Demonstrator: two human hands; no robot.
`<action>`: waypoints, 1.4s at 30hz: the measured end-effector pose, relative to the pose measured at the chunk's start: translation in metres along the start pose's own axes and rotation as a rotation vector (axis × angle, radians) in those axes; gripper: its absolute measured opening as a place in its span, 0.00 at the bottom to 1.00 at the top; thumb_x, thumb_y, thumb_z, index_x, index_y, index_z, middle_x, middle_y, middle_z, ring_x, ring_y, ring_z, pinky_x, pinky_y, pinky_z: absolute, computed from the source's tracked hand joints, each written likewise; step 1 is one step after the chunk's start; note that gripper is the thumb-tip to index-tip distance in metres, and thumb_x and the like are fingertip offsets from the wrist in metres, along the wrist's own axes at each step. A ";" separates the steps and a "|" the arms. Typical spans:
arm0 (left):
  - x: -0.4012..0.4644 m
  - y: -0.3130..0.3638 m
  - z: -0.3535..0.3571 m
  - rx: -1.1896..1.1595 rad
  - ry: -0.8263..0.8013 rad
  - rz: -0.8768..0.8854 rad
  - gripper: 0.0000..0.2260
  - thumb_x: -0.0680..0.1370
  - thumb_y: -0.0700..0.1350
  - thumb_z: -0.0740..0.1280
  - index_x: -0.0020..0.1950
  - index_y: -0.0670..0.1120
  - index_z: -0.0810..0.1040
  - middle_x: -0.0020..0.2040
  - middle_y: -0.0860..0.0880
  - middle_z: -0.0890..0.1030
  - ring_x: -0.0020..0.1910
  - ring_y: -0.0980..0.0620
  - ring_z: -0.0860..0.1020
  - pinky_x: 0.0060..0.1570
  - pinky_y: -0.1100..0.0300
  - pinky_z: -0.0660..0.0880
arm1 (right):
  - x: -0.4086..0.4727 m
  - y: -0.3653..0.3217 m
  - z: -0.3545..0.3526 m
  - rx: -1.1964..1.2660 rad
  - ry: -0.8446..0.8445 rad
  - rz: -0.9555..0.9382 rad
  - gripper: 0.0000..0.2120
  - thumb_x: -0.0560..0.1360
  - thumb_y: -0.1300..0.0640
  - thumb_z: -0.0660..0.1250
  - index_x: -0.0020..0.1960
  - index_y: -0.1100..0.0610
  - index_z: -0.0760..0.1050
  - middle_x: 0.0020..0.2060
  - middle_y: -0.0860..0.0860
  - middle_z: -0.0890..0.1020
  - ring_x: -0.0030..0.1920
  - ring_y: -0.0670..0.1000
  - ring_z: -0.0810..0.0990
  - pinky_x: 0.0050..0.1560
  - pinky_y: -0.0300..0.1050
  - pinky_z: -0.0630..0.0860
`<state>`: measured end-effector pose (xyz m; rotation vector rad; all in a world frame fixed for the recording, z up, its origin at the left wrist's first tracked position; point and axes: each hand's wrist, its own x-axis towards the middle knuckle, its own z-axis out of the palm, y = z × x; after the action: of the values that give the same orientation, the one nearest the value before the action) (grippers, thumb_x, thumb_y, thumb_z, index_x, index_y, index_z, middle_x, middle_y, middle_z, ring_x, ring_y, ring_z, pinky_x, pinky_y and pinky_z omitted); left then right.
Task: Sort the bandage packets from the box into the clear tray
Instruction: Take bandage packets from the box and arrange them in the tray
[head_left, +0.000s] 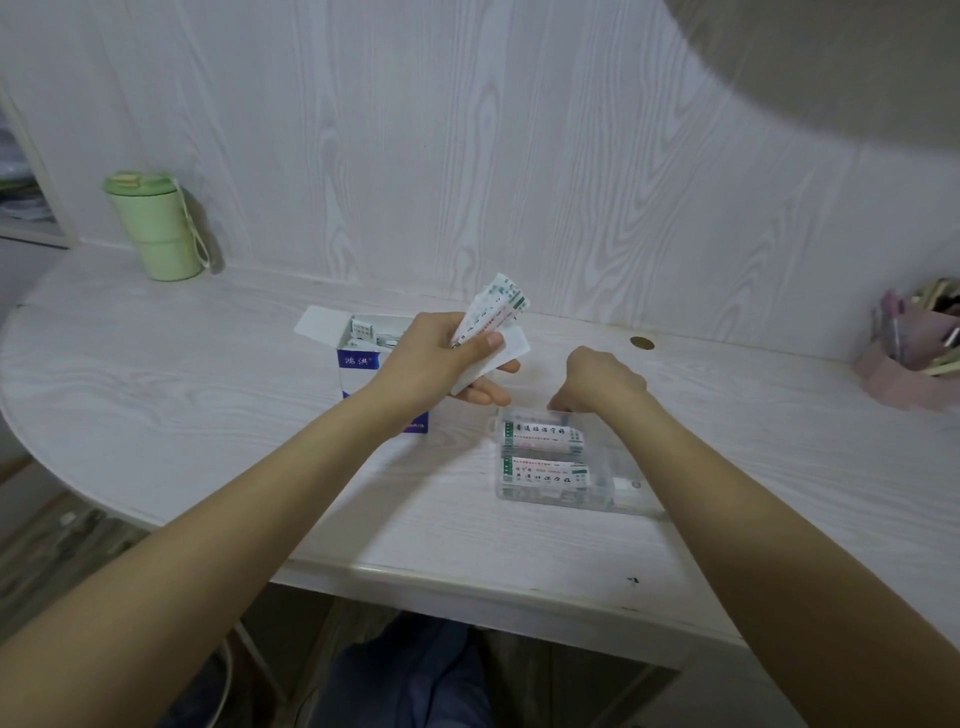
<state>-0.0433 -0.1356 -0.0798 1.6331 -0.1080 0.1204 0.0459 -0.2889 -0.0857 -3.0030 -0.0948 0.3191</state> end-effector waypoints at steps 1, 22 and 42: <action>0.000 0.000 0.001 -0.004 0.001 0.001 0.04 0.80 0.42 0.63 0.52 0.49 0.75 0.41 0.48 0.85 0.32 0.49 0.83 0.33 0.62 0.80 | 0.000 0.002 -0.001 0.007 0.016 -0.013 0.12 0.73 0.52 0.70 0.46 0.57 0.68 0.38 0.51 0.73 0.43 0.53 0.74 0.41 0.44 0.68; -0.001 -0.004 0.006 -0.083 0.059 -0.067 0.03 0.78 0.42 0.65 0.50 0.47 0.78 0.43 0.43 0.85 0.37 0.48 0.84 0.34 0.65 0.79 | -0.029 0.027 -0.007 1.691 -0.148 -0.285 0.02 0.73 0.68 0.67 0.42 0.64 0.77 0.35 0.54 0.82 0.34 0.45 0.83 0.38 0.32 0.78; 0.009 0.002 0.013 -0.030 0.267 -0.026 0.07 0.79 0.38 0.64 0.56 0.39 0.75 0.41 0.42 0.82 0.31 0.51 0.83 0.30 0.67 0.78 | -0.021 0.043 -0.008 1.572 -0.108 -0.266 0.03 0.73 0.69 0.68 0.43 0.63 0.77 0.39 0.55 0.81 0.36 0.45 0.82 0.41 0.32 0.79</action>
<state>-0.0344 -0.1488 -0.0769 1.5735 0.1154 0.3138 0.0291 -0.3341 -0.0786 -1.3986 -0.1501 0.2977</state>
